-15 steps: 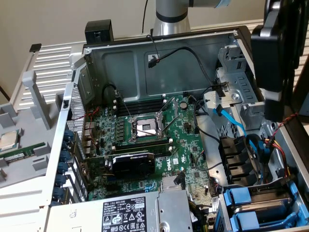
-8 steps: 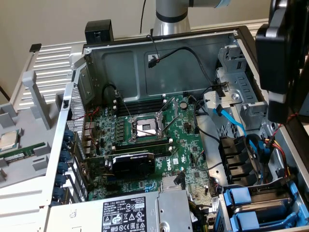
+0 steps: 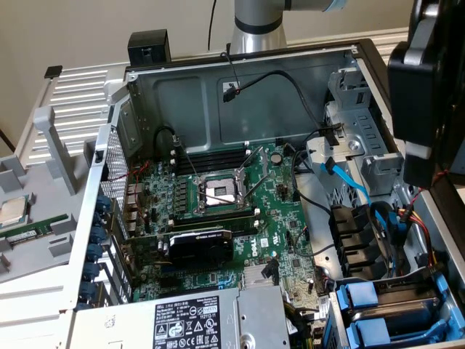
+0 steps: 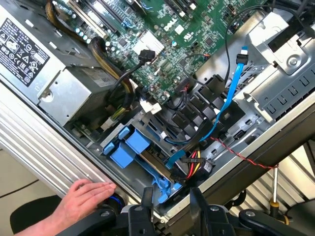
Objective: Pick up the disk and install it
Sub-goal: 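Insert the first disk wire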
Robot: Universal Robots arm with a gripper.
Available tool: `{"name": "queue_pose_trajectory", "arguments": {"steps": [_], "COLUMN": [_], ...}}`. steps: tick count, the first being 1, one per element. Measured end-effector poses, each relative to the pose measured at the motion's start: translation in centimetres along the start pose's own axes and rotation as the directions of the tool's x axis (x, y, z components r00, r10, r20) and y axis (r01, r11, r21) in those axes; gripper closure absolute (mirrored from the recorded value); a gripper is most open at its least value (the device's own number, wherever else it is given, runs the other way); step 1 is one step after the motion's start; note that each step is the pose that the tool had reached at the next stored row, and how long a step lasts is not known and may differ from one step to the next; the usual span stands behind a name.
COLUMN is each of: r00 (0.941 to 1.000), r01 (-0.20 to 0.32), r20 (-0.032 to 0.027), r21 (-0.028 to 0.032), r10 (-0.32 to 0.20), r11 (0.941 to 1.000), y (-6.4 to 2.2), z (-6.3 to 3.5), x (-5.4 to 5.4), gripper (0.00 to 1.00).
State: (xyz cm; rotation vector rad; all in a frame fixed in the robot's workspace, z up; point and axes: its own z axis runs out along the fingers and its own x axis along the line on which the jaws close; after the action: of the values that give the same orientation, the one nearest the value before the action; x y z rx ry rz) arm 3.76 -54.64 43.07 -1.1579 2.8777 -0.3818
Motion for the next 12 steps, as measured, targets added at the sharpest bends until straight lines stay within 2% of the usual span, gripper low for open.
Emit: {"name": "queue_pose_trajectory", "arguments": {"steps": [12], "r00": [1.0], "r01": [0.0], "r20": [0.0009], "r21": [0.0006], "r10": [0.0], "r11": [1.0], "y": [0.01], "z": [0.0], "x": [0.02], "gripper": [0.57]}}
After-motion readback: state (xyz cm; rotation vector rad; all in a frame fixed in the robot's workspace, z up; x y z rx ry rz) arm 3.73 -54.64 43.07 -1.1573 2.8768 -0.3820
